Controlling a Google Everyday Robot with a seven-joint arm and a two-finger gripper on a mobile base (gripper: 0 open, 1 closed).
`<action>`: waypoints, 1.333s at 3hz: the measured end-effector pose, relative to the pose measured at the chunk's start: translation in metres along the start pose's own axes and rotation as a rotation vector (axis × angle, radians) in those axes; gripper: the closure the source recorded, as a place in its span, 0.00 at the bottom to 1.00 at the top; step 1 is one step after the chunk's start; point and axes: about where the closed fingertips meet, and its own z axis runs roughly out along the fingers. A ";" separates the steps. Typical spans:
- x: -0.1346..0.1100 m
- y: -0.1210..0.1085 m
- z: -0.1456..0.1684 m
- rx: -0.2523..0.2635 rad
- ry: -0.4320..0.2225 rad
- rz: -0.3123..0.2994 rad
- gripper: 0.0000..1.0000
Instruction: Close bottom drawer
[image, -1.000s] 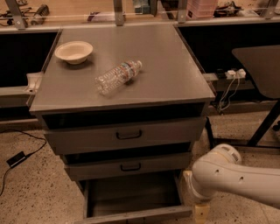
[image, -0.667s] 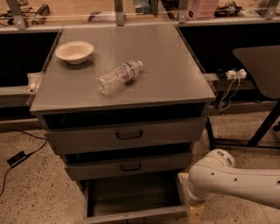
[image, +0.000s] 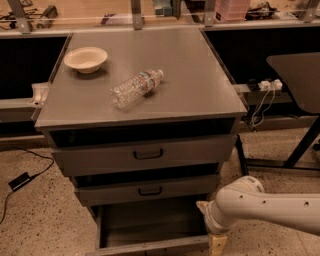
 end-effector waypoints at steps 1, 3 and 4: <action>-0.002 -0.016 0.065 0.055 -0.130 -0.049 0.00; -0.010 -0.003 0.140 0.078 -0.319 -0.086 0.43; -0.012 0.010 0.162 0.056 -0.386 -0.077 0.64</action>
Offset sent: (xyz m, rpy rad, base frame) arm 0.0190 0.0420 -0.1615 0.3664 -0.1009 0.1034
